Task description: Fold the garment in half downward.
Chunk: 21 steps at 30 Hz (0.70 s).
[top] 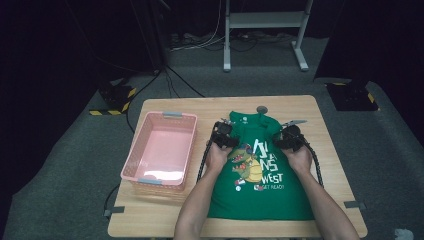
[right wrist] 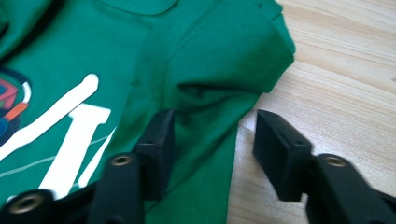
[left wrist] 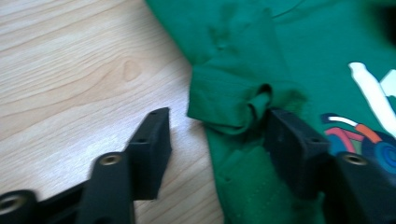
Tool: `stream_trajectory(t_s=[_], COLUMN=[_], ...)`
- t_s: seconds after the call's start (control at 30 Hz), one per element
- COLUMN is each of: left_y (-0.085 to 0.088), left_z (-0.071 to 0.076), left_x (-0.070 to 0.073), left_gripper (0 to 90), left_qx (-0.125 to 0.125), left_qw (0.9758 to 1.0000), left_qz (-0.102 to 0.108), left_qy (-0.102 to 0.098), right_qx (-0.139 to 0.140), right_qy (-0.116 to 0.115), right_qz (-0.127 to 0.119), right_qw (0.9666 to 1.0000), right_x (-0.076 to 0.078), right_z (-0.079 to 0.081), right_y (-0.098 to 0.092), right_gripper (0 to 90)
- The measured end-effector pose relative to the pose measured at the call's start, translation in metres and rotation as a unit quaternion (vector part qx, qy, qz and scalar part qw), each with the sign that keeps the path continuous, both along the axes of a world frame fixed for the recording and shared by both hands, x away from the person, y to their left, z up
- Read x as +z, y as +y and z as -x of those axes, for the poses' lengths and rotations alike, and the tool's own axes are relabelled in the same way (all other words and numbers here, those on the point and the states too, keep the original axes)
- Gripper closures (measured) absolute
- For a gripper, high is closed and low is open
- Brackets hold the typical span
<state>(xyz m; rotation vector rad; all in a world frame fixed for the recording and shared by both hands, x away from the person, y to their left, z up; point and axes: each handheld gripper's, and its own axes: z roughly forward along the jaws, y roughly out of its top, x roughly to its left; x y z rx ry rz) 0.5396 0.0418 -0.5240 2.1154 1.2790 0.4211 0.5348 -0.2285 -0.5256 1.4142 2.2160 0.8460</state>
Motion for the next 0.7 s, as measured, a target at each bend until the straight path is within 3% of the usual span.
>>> stream_trajectory(t_s=[0.17,0.33,0.5,0.7], left_y=[-0.0024,-0.0032,0.0022,0.0047], left_z=[-0.0002,-0.0018,-0.0052,-0.0050], left_x=[0.0020,0.0033,0.0019,0.0043], left_gripper=[62.8,75.2,81.4,85.0], left_qx=[-0.024,-0.038,-0.031,-0.027], left_qw=[0.9996,0.9989,0.9975,0.9976], left_qz=[0.008,0.017,0.050,0.045], left_qy=[0.008,0.022,0.039,0.044], right_qx=[0.018,0.032,0.024,0.024], right_qy=[0.015,0.027,0.031,0.035], right_qz=[0.001,-0.005,-0.009,-0.009], right_qw=[0.9997,0.9991,0.9992,0.9991], right_x=[0.0034,0.0048,0.0049,0.0059], right_z=[0.0008,0.0000,0.0010,0.0015], right_y=[-0.0013,0.0010,0.0028,0.0023], right_gripper=[68.3,81.4,83.9,84.4])
